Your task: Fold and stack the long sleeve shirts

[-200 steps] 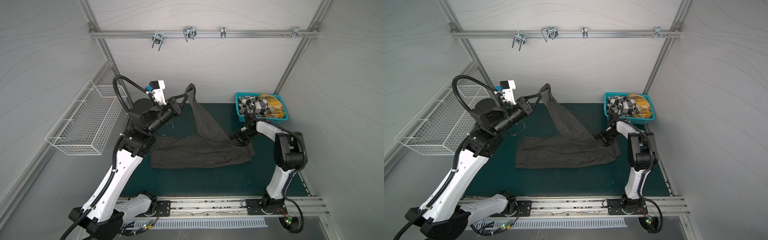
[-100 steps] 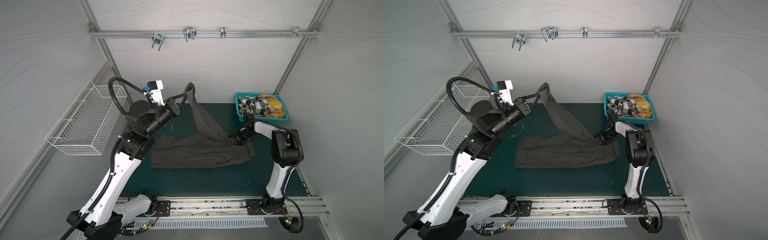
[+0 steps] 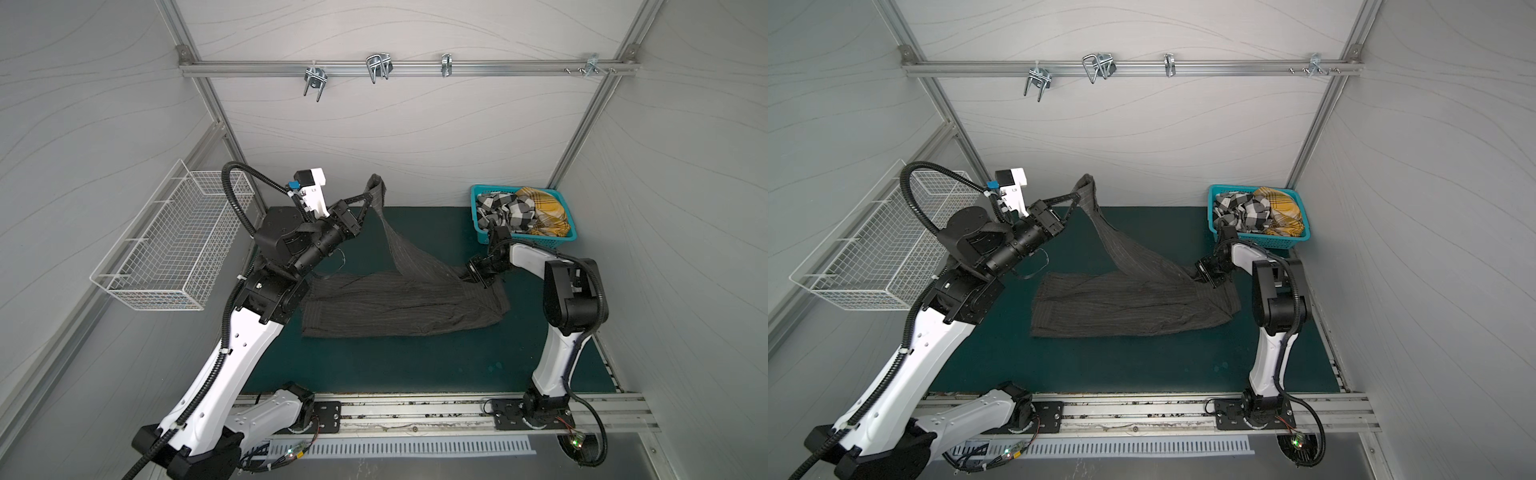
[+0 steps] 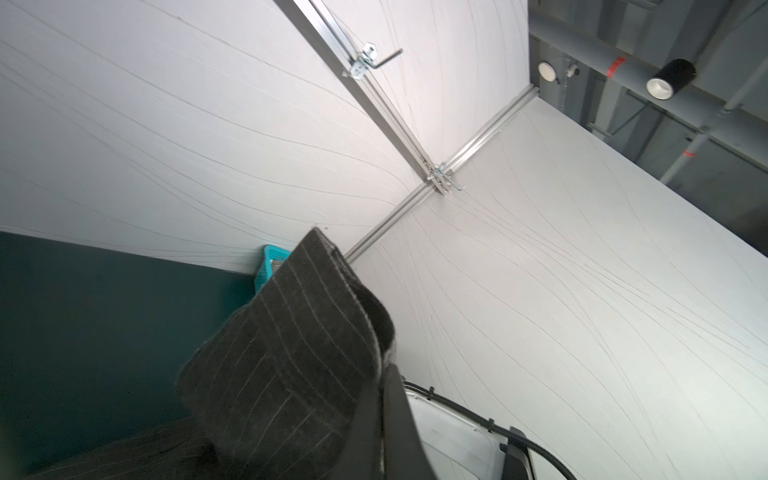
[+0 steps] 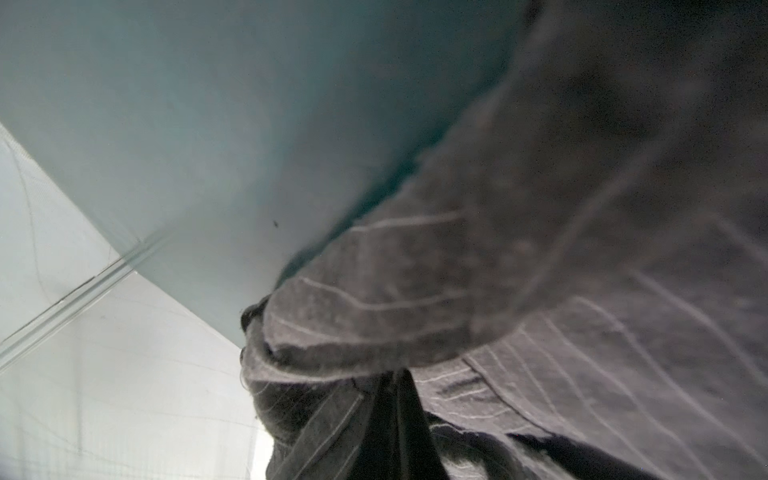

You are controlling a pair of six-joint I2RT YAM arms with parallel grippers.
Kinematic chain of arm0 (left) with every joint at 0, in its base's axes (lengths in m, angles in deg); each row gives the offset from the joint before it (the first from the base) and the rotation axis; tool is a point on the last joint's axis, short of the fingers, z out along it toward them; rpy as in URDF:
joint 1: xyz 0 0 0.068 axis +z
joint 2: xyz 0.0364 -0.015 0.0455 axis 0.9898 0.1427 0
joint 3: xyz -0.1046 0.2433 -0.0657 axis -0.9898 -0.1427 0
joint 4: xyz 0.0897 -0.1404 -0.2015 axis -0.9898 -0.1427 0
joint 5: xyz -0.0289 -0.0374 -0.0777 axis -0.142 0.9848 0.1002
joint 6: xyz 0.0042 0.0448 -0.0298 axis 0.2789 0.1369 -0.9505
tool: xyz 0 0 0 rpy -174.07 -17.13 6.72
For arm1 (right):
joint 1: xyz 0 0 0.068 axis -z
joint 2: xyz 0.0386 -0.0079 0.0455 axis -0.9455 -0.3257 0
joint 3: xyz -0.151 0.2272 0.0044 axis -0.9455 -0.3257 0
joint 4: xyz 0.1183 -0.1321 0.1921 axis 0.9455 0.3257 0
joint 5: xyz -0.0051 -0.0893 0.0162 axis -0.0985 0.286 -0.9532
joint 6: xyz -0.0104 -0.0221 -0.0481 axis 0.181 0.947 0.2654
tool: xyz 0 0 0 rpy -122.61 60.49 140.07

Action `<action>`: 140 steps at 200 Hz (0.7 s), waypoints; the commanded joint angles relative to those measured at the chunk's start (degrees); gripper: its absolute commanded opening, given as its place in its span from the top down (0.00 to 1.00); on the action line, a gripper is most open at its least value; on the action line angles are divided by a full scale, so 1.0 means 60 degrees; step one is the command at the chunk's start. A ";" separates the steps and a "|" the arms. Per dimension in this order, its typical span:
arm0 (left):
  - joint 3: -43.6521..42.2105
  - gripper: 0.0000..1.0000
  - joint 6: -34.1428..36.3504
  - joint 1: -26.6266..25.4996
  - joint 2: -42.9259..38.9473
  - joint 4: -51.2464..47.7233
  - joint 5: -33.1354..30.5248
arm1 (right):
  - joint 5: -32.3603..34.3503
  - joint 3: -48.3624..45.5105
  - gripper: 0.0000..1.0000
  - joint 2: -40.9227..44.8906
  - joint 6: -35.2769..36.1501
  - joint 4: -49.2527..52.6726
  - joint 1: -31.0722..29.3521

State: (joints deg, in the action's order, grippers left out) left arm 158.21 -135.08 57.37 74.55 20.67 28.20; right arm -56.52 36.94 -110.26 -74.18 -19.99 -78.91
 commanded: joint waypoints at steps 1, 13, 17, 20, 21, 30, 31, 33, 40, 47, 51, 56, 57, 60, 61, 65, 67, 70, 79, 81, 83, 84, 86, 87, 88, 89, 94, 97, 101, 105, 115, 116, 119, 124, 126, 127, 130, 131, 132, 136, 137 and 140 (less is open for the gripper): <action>0.0236 1.00 0.0146 -0.0005 -0.0262 -0.0782 -0.1419 | 0.0493 0.0240 1.00 0.0706 0.0583 0.1106 0.0205; 0.0240 1.00 0.0120 0.0036 -0.0286 -0.1285 -0.2041 | 0.0537 0.0233 1.00 0.1006 0.1081 0.1612 0.0252; 0.0275 1.00 0.0099 0.0049 -0.0277 -0.1511 -0.2254 | 0.0527 0.0215 1.00 0.1104 0.1249 0.1727 0.0251; 0.0319 1.00 0.0102 0.0056 -0.0256 -0.1669 -0.2363 | 0.0550 0.0215 1.00 0.1191 0.1375 0.1875 0.0251; 0.0333 1.00 0.0103 0.0057 -0.0254 -0.1711 -0.2428 | 0.0568 0.0216 1.00 0.1199 0.1416 0.1920 0.0259; 0.0464 1.00 0.0126 0.0079 -0.0171 -0.2190 -0.2925 | 0.0683 0.0177 1.00 0.1472 0.1736 0.2258 0.0261; 0.0487 1.00 0.0122 0.0090 -0.0168 -0.2279 -0.2958 | 0.0685 0.0160 1.00 0.1501 0.1765 0.2287 0.0256; 0.0529 1.00 0.0113 0.0087 -0.0136 -0.2437 -0.3119 | 0.0691 0.0141 1.00 0.1548 0.1815 0.2328 0.0252; 0.0689 1.00 0.0012 0.0108 -0.0035 -0.3035 -0.3593 | 0.0720 0.0074 1.00 0.1720 0.1972 0.2487 0.0259; 0.0867 1.00 -0.0196 0.0168 0.0108 -0.3696 -0.4049 | 0.0806 0.0014 1.00 0.1873 0.2095 0.2633 0.0251; 0.0923 1.00 -0.0322 0.0253 0.0218 -0.4010 -0.4180 | 0.0826 -0.0003 1.00 0.1919 0.2159 0.2697 0.0237; 0.0972 1.00 -0.0494 0.0367 0.0308 -0.4337 -0.4262 | 0.0807 -0.0020 1.00 0.1978 0.2235 0.2770 0.0237; 0.0975 1.00 -0.0546 0.0410 0.0321 -0.4407 -0.4278 | 0.0806 -0.0026 1.00 0.1981 0.2249 0.2777 0.0237; 0.0970 1.00 -0.0693 0.0484 0.0401 -0.4604 -0.4304 | 0.0785 -0.0031 1.00 0.1994 0.2281 0.2821 0.0229; 0.0967 1.00 -0.0733 0.0505 0.0411 -0.4657 -0.4307 | 0.0788 -0.0032 1.00 0.1996 0.2293 0.2832 0.0226; 0.0919 1.00 -0.0906 0.0607 0.0477 -0.4845 -0.4317 | 0.0792 -0.0002 1.00 0.1999 0.2360 0.2895 0.0218; 0.0883 1.00 -0.0968 0.0652 0.0497 -0.4906 -0.4304 | 0.0809 0.0009 1.00 0.1999 0.2382 0.2941 0.0214; 0.0803 1.00 -0.1059 0.0725 0.0528 -0.4970 -0.4272 | 0.0831 0.0013 1.00 0.1986 0.2436 0.3013 0.0203; 0.0480 1.00 -0.1280 0.0877 0.0540 -0.4969 -0.4203 | 0.0949 0.0035 1.00 0.1998 0.2549 0.3157 0.0172; 0.0392 1.00 -0.1326 0.0899 0.0528 -0.4944 -0.4195 | 0.0987 0.0029 1.00 0.2017 0.2590 0.3182 0.0158; 0.0312 1.00 -0.1359 0.0923 0.0517 -0.4916 -0.4190 | 0.1034 0.0038 1.00 0.2014 0.2600 0.3214 0.0158; 0.0264 1.00 -0.1374 0.0930 0.0506 -0.4894 -0.4191 | 0.1044 0.0040 1.00 0.2014 0.2614 0.3227 0.0153; 0.0173 1.00 -0.1393 0.0942 0.0490 -0.4849 -0.4189 | 0.1066 0.0041 1.00 0.2002 0.2639 0.3255 0.0157; 0.0129 1.00 -0.1406 0.0954 0.0477 -0.4824 -0.4191 | 0.1104 0.0034 1.00 0.2000 0.2656 0.3269 0.0160; 0.0107 1.00 -0.1420 0.0959 0.0471 -0.4797 -0.4184 | 0.1123 0.0038 1.00 0.2007 0.2664 0.3283 0.0154; 0.0044 1.00 -0.1441 0.0970 0.0468 -0.4769 -0.4181 | 0.1162 0.0039 1.00 0.2003 0.2675 0.3291 0.0159; -0.0179 1.00 -0.1474 0.1018 0.0423 -0.4649 -0.4151 | 0.1266 0.0024 1.00 0.2011 0.2712 0.3342 0.0163; -0.0298 1.00 -0.1490 0.1047 0.0410 -0.4584 -0.4123 | 0.1315 0.0006 1.00 0.2006 0.2749 0.3360 0.0163; -0.0451 1.00 -0.1506 0.1090 0.0394 -0.4469 -0.4071 | 0.1396 -0.0009 1.00 0.1999 0.2804 0.3379 0.0163; -0.0573 1.00 -0.1514 0.1131 0.0379 -0.4400 -0.4038 | 0.1497 -0.0009 1.00 0.1978 0.2858 0.3404 0.0164; -0.0841 1.00 -0.1473 0.1204 0.0370 -0.4246 -0.4023 | 0.1831 0.0036 1.00 0.1904 0.3048 0.3562 0.0157; -0.0869 1.00 -0.1461 0.1217 0.0366 -0.4230 -0.4020 | 0.1867 0.0039 1.00 0.1893 0.3073 0.3576 0.0153; -0.0956 1.00 -0.1419 0.1238 0.0365 -0.4171 -0.4017 | 0.1985 0.0056 1.00 0.1852 0.3143 0.3609 0.0153; -0.1089 1.00 -0.1293 0.1265 0.0373 -0.4023 -0.4051 | 0.2172 0.0070 1.00 0.1774 0.3244 0.3645 0.0132; -0.1157 1.00 -0.1266 0.1271 0.0376 -0.3957 -0.4080 | 0.2231 0.0089 1.00 0.1730 0.3273 0.3659 0.0126; -0.1181 1.00 -0.1233 0.1279 0.0377 -0.3924 -0.4092 | 0.2257 0.0087 1.00 0.1703 0.3287 0.3662 0.0123; -0.1280 1.00 -0.1121 0.1298 0.0383 -0.3802 -0.4134 | 0.2287 0.0109 1.00 0.1637 0.3320 0.3664 0.0140; -0.1323 1.00 -0.1087 0.1307 0.0395 -0.3751 -0.4141 | 0.2293 0.0112 1.00 0.1613 0.3326 0.3657 0.0137; -0.1366 1.00 -0.1048 0.1312 0.0400 -0.3697 -0.4152 | 0.2296 0.0106 1.00 0.1586 0.3343 0.3646 0.0135; -0.1540 1.00 -0.0897 0.1349 0.0418 -0.3461 -0.4174 | 0.2290 0.0114 1.00 0.1476 0.3409 0.3587 0.0152; -0.1592 1.00 -0.0857 0.1355 0.0434 -0.3398 -0.4183 | 0.2280 0.0107 1.00 0.1452 0.3421 0.3567 0.0151; -0.1724 1.00 -0.0757 0.1399 0.0456 -0.3218 -0.4171 | 0.2264 0.0121 1.00 0.1368 0.3445 0.3522 0.0162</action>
State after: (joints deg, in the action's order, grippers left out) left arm 150.88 -141.97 64.65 77.37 -5.01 5.40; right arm -47.14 37.01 -99.23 -56.80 -1.92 -77.82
